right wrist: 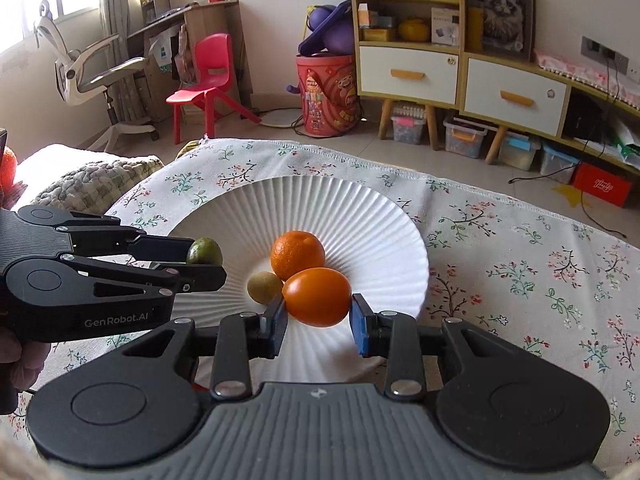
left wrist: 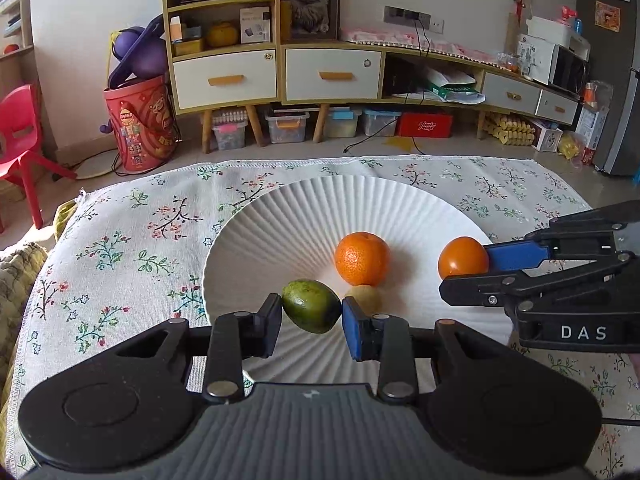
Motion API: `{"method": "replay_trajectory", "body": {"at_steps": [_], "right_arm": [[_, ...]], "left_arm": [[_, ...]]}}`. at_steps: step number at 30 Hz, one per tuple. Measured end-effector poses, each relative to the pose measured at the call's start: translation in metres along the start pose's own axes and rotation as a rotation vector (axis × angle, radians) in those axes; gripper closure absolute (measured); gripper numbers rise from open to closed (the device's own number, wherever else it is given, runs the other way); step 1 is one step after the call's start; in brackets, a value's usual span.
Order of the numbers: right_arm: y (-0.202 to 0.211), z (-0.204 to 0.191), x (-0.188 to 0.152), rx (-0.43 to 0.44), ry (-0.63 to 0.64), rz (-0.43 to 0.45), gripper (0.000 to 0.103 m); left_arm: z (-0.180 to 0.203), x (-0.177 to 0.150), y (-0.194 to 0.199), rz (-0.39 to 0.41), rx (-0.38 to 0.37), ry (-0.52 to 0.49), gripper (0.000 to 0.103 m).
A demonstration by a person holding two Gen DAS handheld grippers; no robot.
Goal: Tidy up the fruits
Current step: 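Lower both fruits into the bowl and open both tools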
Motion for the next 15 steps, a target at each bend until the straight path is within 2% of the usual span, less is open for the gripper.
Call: {"method": "replay_trajectory", "body": {"at_steps": [5, 15], "right_arm": [[-0.006, 0.004, -0.001, -0.005, 0.003, -0.009, 0.072], [-0.01, 0.006, -0.001, 0.01, 0.012, 0.005, 0.072]], "left_arm": [[-0.005, 0.001, -0.008, -0.009, 0.005, 0.012, 0.085], [-0.001, 0.004, -0.016, -0.008, -0.039, -0.006, 0.085]]}}
Point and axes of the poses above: each gripper's, at about its wrist camera, not at the fingertips, and y roughly against the way its jaws point, z to its right, x to its top, the point moved 4 cm from there along -y, roughly the way its jaws point, and after that the axes turned 8 degrees about -z, right-handed, at the moved point
